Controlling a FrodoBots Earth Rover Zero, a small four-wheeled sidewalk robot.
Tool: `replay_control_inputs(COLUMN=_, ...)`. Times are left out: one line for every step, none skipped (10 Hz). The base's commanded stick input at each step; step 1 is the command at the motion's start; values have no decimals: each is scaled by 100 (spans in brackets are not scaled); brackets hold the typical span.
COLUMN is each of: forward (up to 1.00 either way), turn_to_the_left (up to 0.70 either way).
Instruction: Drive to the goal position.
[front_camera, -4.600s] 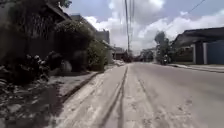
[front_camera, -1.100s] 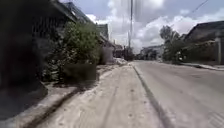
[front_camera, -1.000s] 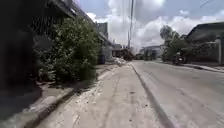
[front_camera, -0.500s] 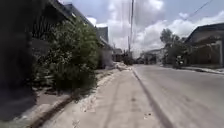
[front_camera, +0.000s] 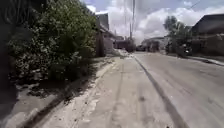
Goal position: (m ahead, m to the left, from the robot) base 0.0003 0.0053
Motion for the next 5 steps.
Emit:
replay_control_inputs(forward=100, turn_to_the_left=0)
replay_control_inputs(forward=100, turn_to_the_left=0)
replay_control_inputs(forward=100, turn_to_the_left=-4)
replay_control_inputs(forward=100, turn_to_the_left=-10)
replay_control_inputs(forward=100, turn_to_the_left=-16)
